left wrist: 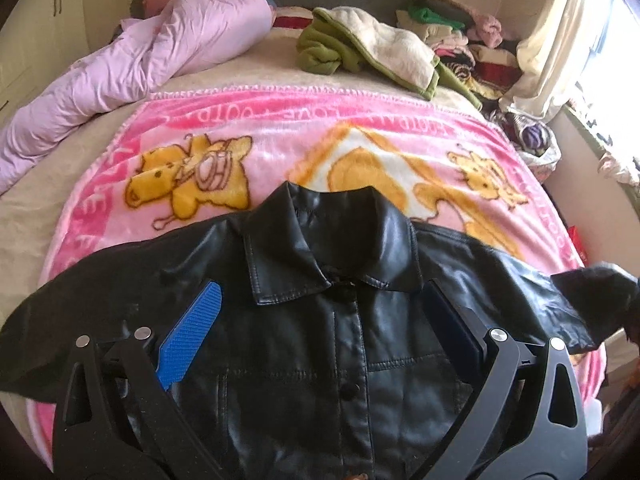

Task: Fold large clothes

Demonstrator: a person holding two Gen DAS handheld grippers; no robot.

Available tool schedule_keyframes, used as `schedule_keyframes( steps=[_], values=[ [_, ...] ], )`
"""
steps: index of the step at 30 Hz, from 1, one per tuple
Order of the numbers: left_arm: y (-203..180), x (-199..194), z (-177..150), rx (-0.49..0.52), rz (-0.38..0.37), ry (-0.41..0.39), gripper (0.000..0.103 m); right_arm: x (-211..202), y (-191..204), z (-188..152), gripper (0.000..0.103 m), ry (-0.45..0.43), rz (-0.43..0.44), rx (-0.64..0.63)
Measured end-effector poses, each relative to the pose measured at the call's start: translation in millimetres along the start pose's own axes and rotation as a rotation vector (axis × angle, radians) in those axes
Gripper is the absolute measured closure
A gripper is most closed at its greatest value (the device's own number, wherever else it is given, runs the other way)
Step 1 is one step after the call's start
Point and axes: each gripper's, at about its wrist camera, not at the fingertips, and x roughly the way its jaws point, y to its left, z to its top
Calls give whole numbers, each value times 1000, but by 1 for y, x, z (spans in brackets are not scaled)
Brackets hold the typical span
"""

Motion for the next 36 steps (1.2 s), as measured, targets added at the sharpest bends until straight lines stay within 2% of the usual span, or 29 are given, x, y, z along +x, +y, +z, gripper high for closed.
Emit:
schedule_keyframes(
  steps=[6,11,17,20,22,26,32,33,35,36],
  values=[
    [17,-22,4,-45,-56,-15,9,-7,87,-13,93,19,137,-185],
    [46,-35,6,-119,-131,-28,9,-3,156,-43,93,56,239,-354],
    [88,-46,3,-209,-180,-49,9,6,225,-112,93,131,349,-599],
    [109,-49,-1,-248,-205,-57,9,9,254,-163,93,197,423,-761],
    [122,-49,-5,-270,-218,-60,9,11,269,-196,93,242,442,-854],
    [151,-46,-16,-319,-227,-55,9,17,282,-264,93,314,451,-1010],
    [182,-37,-39,-361,-233,-31,9,43,276,-329,90,429,403,-1056],
    [184,-35,-43,-363,-237,-25,9,45,275,-334,88,446,407,-1054],
    [188,-30,-50,-358,-242,-15,9,45,266,-343,76,487,417,-1033],
    [188,-28,-52,-358,-238,-10,9,47,265,-348,57,512,409,-1027]
  ],
)
